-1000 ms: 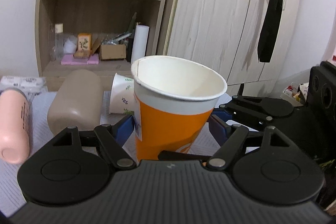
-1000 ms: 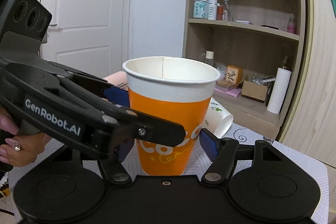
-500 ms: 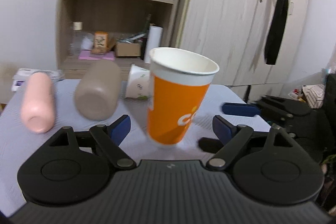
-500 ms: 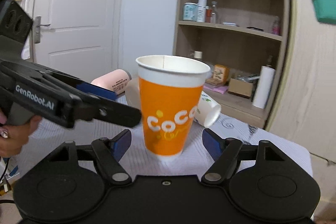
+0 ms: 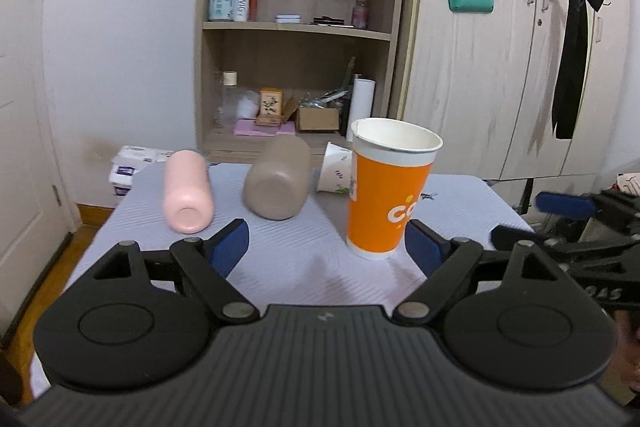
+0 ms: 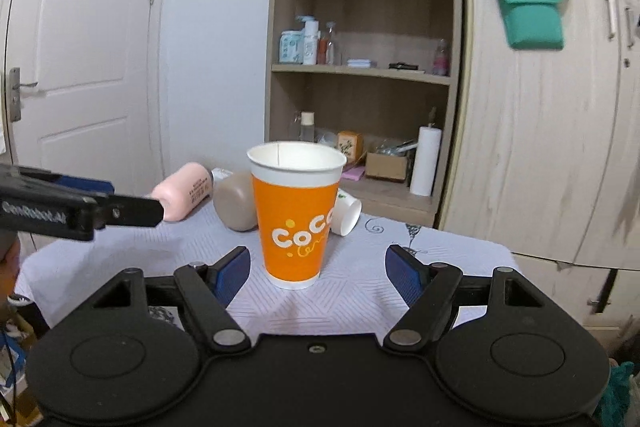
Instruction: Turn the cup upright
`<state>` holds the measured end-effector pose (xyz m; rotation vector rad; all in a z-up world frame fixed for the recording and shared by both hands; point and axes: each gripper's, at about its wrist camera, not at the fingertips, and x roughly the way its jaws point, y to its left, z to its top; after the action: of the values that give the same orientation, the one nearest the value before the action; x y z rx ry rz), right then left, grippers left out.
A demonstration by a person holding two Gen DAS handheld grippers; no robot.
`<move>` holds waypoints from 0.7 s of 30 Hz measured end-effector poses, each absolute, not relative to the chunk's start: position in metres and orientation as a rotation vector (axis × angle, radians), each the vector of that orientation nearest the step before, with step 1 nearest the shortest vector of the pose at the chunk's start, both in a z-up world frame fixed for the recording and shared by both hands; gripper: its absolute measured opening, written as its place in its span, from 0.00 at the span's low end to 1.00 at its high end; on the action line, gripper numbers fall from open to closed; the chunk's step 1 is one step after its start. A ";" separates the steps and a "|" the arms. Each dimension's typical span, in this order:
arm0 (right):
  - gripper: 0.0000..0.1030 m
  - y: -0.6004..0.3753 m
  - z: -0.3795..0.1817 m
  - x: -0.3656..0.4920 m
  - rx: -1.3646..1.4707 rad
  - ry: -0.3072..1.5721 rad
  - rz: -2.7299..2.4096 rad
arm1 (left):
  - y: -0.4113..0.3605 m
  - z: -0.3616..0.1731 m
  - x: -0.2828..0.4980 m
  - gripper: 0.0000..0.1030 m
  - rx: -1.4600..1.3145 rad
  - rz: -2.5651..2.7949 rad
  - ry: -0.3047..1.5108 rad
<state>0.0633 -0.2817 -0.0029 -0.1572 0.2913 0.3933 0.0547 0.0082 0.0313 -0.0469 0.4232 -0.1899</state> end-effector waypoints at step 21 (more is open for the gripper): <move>0.95 -0.276 0.008 0.019 -0.132 0.277 0.250 | 0.020 0.039 0.022 0.99 -0.050 -0.156 0.424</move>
<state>0.0192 -0.2762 0.0076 -0.1323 0.2771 0.2497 0.0222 0.0202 0.0395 -0.0499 0.4243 -0.1557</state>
